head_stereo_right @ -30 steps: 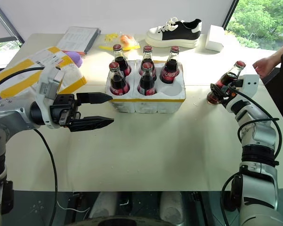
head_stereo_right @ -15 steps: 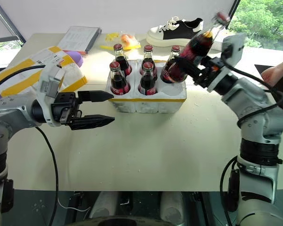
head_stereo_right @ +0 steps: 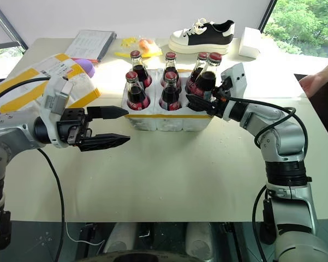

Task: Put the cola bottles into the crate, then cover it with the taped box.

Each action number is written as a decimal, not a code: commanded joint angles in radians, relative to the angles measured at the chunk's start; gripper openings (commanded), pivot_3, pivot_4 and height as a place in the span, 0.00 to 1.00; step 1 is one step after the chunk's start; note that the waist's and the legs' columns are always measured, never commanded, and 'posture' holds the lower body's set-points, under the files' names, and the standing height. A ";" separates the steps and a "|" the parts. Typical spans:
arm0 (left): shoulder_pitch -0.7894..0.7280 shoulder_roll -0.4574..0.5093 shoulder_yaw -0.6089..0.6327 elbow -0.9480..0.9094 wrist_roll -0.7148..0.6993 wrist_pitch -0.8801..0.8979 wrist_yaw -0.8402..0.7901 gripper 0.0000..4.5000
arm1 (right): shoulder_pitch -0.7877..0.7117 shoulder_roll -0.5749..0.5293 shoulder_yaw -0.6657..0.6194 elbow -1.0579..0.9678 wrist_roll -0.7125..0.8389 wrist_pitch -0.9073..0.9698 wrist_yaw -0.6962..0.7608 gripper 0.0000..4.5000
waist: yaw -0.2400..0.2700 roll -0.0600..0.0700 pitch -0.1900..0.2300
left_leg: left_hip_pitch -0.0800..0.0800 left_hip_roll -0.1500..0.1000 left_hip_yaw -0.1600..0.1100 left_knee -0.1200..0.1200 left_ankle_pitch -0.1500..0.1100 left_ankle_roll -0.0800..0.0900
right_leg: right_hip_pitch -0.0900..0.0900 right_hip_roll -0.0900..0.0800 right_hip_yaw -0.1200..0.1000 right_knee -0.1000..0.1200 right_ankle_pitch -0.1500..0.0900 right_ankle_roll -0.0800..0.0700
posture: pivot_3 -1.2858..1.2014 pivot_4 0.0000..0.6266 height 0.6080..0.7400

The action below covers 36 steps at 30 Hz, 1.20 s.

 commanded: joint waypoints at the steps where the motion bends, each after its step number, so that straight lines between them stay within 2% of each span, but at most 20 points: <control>1: -0.002 0.009 0.027 -0.018 -0.004 -0.028 0.000 1.00 | -0.042 0.009 0.030 0.027 -0.042 -0.025 0.029 0.87 | 0.000 0.000 0.000 | 0.000 0.000 0.000 0.000 0.000 0.000 | 0.000 0.000 0.000 0.000 0.000 0.000 | 0.52 0.24 1.00; 2: -0.002 0.009 0.026 -0.018 -0.004 -0.030 0.001 1.00 | -0.047 0.017 0.035 0.047 -0.056 -0.031 0.025 0.96 | -0.001 0.000 0.000 | 0.000 0.000 0.000 0.000 0.000 0.000 | 0.000 0.000 0.000 0.000 0.000 0.000 | 0.52 0.24 1.00; 3: -0.003 0.009 0.024 -0.019 -0.003 -0.033 0.002 1.00 | -0.052 0.023 0.037 0.065 -0.071 -0.038 0.019 0.99 | -0.001 -0.001 -0.001 | 0.000 0.000 0.000 0.000 0.000 0.000 | 0.000 0.000 0.000 0.000 0.000 0.000 | 0.52 0.24 1.00; 9: 0.010 0.026 0.034 -0.017 0.022 -0.048 0.004 1.00 | -0.050 0.012 -0.004 0.053 -0.083 -0.054 0.022 0.99 | -0.001 -0.002 -0.001 | 0.001 0.000 0.000 0.000 0.000 0.000 | 0.001 0.000 0.000 0.000 0.000 0.000 | 0.52 0.24 1.00; 16: 0.104 0.104 0.190 -0.036 0.106 -0.089 0.095 1.00 | -0.019 -0.163 -0.171 -0.159 0.052 0.081 0.085 0.99 | 0.002 -0.001 -0.001 | -0.001 0.000 0.000 0.000 0.000 0.000 | -0.001 -0.001 0.000 0.000 0.000 0.000 | 0.52 0.24 1.00; 21: 0.292 0.189 0.337 -0.085 0.308 -0.170 0.152 1.00 | -0.035 -0.307 -0.321 -0.221 0.264 0.245 0.193 0.99 | -0.002 -0.001 -0.001 | -0.001 0.001 0.000 -0.001 0.000 0.000 | -0.001 0.000 0.000 -0.001 0.000 0.000 | 0.52 0.24 1.00; 24: 0.471 0.229 0.404 -0.076 0.521 -0.239 0.197 1.00 | -0.010 -0.365 -0.366 -0.281 0.365 0.271 0.290 0.99 | -0.003 -0.001 -0.001 | 0.000 0.001 0.000 -0.002 -0.002 0.002 | -0.001 0.000 0.000 -0.001 0.000 0.000 | 0.52 0.24 1.00; 28: 0.680 0.228 0.448 -0.039 0.780 -0.329 0.282 1.00 | -0.006 -0.373 -0.369 -0.307 0.467 0.305 0.337 0.99 | -0.002 -0.001 -0.001 | 0.000 0.002 0.000 -0.002 -0.004 0.006 | -0.002 -0.001 0.000 -0.002 0.000 -0.001 | 0.52 0.24 1.00; 31: 0.837 0.254 0.433 0.035 1.054 -0.493 0.375 1.00 | 0.006 -0.366 -0.343 -0.320 0.491 0.299 0.369 0.99 | 0.002 -0.001 -0.001 | -0.002 0.003 0.000 -0.002 -0.005 0.007 | -0.004 -0.003 0.000 -0.002 0.000 -0.001 | 0.52 0.24 1.00; 34: 0.886 0.258 0.417 0.136 1.210 -0.555 0.475 1.00 | 0.001 -0.344 -0.310 -0.323 0.492 0.284 0.365 0.99 | 0.003 -0.002 -0.001 | -0.003 0.003 0.000 -0.002 -0.006 0.007 | -0.007 -0.003 0.000 -0.002 0.000 -0.003 | 0.52 0.24 1.00; 36: 0.840 0.260 0.373 0.229 1.259 -0.606 0.527 1.00 | -0.008 -0.332 -0.298 -0.323 0.503 0.284 0.359 0.99 | 0.007 -0.001 -0.001 | -0.004 0.003 0.000 -0.002 -0.006 0.007 | -0.011 -0.003 0.000 -0.002 0.000 -0.004 | 0.52 0.24 1.00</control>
